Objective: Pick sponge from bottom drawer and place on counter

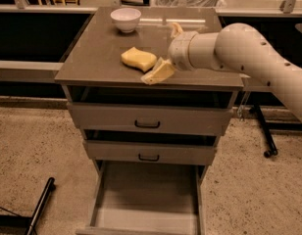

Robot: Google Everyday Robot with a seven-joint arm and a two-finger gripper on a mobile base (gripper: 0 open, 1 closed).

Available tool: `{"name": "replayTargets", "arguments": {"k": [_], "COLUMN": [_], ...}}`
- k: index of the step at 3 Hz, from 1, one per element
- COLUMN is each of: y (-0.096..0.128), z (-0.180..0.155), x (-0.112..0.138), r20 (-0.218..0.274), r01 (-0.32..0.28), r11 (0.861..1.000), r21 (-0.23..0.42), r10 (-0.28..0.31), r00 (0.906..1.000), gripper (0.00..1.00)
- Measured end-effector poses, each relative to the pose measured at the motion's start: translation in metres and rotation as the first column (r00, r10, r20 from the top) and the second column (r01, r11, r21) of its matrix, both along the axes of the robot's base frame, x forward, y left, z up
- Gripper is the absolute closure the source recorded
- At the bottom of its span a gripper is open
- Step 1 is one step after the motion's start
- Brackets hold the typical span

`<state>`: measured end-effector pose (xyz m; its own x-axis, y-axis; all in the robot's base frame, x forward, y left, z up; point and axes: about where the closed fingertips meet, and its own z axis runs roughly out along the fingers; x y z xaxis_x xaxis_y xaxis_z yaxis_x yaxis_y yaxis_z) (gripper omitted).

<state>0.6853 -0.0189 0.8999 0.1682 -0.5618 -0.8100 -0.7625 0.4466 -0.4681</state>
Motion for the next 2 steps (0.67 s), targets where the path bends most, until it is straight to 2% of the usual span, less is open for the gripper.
{"name": "replayTargets", "arguments": {"k": [1, 2], "y": [-0.065, -0.082], "z": [-0.021, -0.02], "x": [-0.04, -0.042], "r20": [-0.03, -0.031], "r01": [0.089, 0.115], "r11": [0.996, 0.993], "r21": [-0.008, -0.009], "r10": [-0.089, -0.116], "r00": [0.9956, 0.9928], "gripper": [0.0, 0.0]}}
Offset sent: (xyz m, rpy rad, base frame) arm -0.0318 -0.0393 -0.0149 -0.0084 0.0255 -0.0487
